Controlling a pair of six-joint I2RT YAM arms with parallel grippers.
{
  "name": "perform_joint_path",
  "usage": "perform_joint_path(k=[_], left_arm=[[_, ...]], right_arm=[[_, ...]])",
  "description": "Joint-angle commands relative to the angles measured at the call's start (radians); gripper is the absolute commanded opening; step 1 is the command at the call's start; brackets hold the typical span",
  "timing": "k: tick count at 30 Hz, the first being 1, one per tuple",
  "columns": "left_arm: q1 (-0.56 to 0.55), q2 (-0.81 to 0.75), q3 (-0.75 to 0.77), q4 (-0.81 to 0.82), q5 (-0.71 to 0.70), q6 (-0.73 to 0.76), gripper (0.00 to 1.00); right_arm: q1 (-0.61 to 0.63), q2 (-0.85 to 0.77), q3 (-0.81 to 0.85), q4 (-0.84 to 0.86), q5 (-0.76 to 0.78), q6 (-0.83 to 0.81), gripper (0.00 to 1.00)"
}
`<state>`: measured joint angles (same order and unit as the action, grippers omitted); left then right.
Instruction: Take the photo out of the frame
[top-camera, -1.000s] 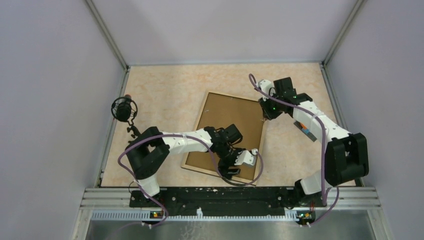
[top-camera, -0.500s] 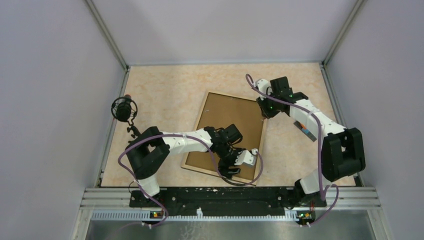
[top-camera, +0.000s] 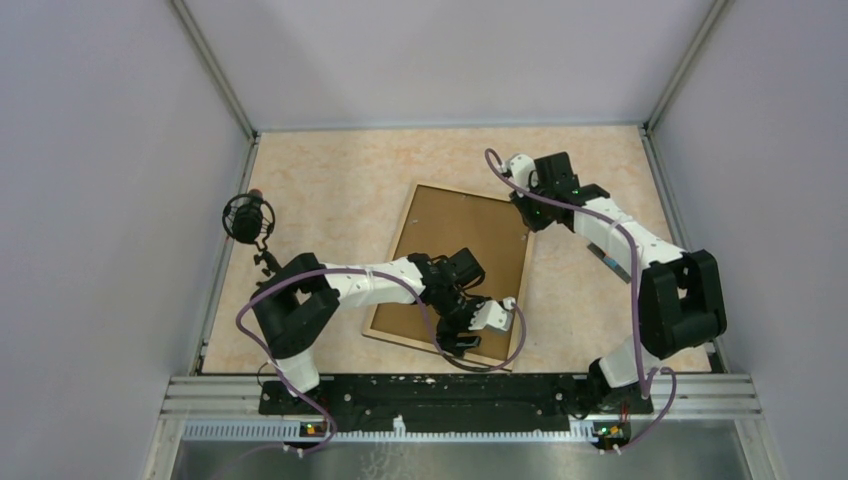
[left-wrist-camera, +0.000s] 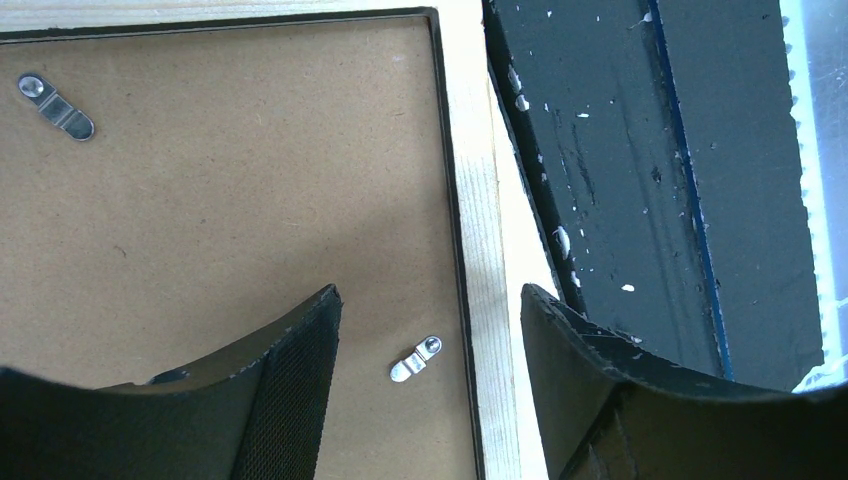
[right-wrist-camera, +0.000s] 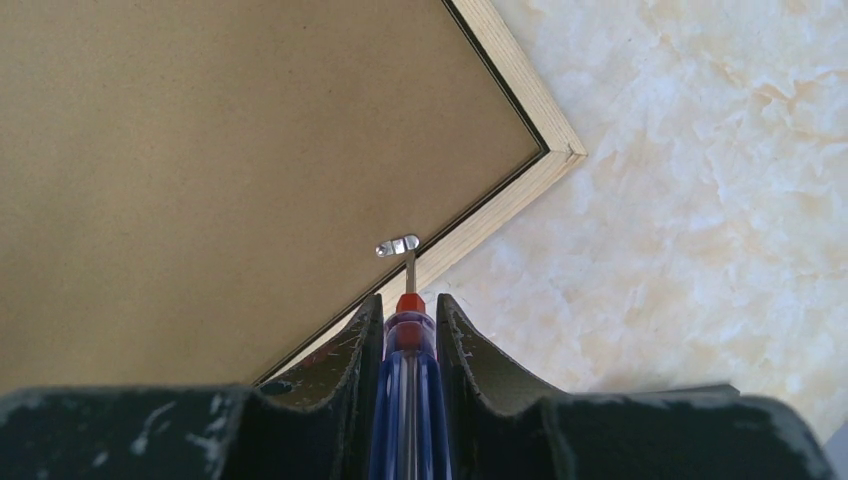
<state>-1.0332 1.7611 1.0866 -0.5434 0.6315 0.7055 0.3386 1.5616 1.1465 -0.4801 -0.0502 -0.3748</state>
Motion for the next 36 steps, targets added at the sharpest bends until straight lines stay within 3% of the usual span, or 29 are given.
perform_joint_path(k=[1,15,36], left_arm=[[-0.004,0.019,-0.014,0.011,0.007,0.015,0.71],[-0.003,0.023,-0.023,0.014,-0.002,0.022,0.71],[0.001,0.011,-0.031,-0.004,-0.013,0.021,0.71]], right_arm=[[0.008,0.049,0.007,0.005,-0.029,0.002,0.00],[0.007,0.064,0.052,-0.077,-0.239,0.024,0.00],[0.003,-0.011,0.109,-0.107,-0.293,0.042,0.00]])
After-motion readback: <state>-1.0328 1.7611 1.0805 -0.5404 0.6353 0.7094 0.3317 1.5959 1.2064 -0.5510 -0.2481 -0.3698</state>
